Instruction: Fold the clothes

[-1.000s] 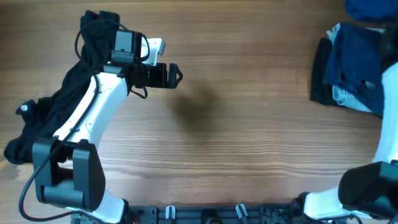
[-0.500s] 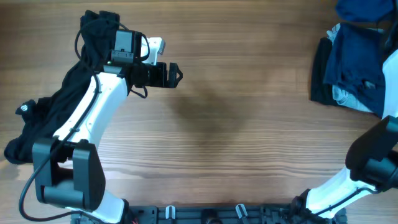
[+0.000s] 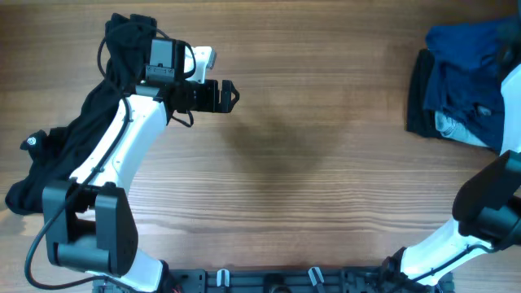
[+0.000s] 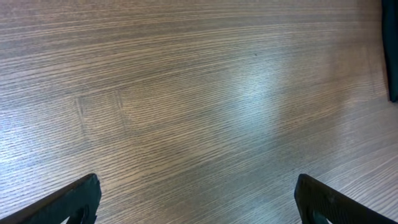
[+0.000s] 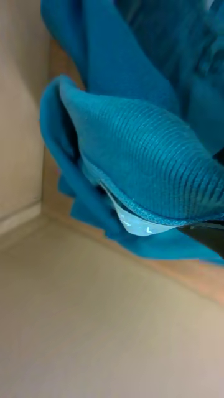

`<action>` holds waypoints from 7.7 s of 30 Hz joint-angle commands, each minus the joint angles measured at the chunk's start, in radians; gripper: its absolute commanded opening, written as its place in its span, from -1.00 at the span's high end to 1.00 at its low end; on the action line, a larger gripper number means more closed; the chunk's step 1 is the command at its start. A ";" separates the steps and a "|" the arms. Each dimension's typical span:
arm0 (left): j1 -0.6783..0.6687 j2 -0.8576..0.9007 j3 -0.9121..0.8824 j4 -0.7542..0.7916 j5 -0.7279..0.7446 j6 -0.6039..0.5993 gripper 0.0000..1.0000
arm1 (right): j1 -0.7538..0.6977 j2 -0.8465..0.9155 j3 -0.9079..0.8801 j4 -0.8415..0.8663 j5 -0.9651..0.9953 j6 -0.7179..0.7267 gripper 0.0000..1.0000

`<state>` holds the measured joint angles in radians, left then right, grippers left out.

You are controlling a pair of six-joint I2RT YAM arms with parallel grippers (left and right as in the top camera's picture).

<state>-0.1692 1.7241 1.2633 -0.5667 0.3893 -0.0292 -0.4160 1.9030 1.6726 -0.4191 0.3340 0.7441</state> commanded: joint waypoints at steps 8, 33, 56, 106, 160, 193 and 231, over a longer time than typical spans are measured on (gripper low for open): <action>0.004 -0.002 0.002 0.033 -0.005 -0.010 -1.00 | -0.076 -0.024 0.028 -0.412 0.058 0.078 0.67; 0.004 -0.002 0.002 0.034 -0.006 -0.009 -1.00 | -0.094 -0.008 0.023 0.121 -0.571 -0.985 -0.99; 0.004 -0.002 0.002 0.093 -0.059 -0.005 -1.00 | -0.177 0.568 0.021 0.168 -0.677 -1.022 -1.00; 0.233 -0.761 0.007 -0.400 -0.181 -0.092 -1.00 | 0.085 -0.742 0.022 -0.534 -0.632 -0.832 -1.00; 0.222 -1.633 -1.153 0.648 -0.160 -0.222 -1.00 | 0.085 -0.203 0.021 -0.536 -0.626 -0.830 -1.00; 0.222 -1.721 -1.248 0.487 -0.198 -0.222 -0.99 | 0.085 -0.201 0.021 -0.535 -0.626 -0.830 -0.99; 0.222 -1.721 -1.248 0.487 -0.198 -0.222 -1.00 | 0.354 -0.744 -0.193 -0.279 -0.553 -0.871 -1.00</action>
<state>0.0536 0.0135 0.0216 -0.0776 0.2054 -0.2462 -0.1070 1.2537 1.6337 -0.8326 -0.2493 -0.1257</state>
